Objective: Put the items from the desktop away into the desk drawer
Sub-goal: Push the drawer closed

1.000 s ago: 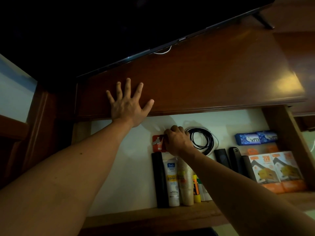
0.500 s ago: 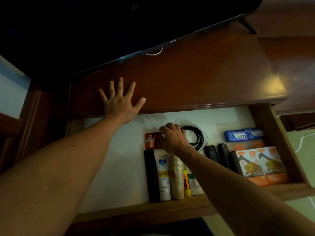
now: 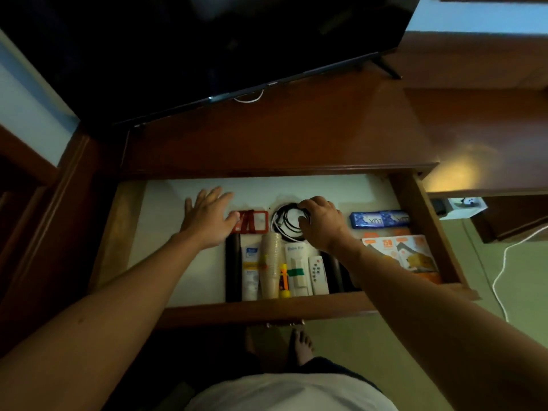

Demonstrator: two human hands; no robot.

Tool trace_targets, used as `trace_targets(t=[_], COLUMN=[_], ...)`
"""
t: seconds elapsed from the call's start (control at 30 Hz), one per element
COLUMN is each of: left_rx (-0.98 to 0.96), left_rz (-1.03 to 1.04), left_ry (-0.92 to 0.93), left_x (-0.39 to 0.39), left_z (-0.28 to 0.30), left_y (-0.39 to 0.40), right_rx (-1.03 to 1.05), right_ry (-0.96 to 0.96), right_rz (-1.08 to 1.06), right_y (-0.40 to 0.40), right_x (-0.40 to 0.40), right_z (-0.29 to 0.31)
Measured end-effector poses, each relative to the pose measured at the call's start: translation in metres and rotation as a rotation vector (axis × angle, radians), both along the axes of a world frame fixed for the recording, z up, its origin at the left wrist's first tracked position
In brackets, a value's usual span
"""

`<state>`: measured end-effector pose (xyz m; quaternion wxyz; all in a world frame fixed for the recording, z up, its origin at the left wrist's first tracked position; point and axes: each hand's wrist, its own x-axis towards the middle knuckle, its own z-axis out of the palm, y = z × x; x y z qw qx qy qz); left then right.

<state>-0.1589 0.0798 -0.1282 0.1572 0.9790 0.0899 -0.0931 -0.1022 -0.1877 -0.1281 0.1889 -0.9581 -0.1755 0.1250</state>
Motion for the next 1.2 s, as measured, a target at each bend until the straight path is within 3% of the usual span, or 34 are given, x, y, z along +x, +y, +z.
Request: trace_targets(t=[0.3, 0.47, 0.8, 1.2], left_rx=[0.054, 0.197, 0.269, 0.321], left_rz=[-0.083, -0.070, -0.149, -0.133], left_ry=[0.055, 0.041, -0.026, -0.104], left_x=[-0.140, -0.184, -0.195, -0.193], left_z=[-0.037, -0.056, -0.064, -0.080], left_y=[-0.080, -0.081, -0.073, -0.071], right_rx=[0.068, -0.036, -0.275, -0.288], right_ry=[-0.084, 0.013, -0.081, -0.119], right_rz=[0.092, 0.086, 0.114, 0.142], right_y=[-0.088, -0.122, -0.152, -0.151], right_x=[-0.085, -0.123, -0.159, -0.154], right_z=[-0.018, -0.041, -0.058, -0.061])
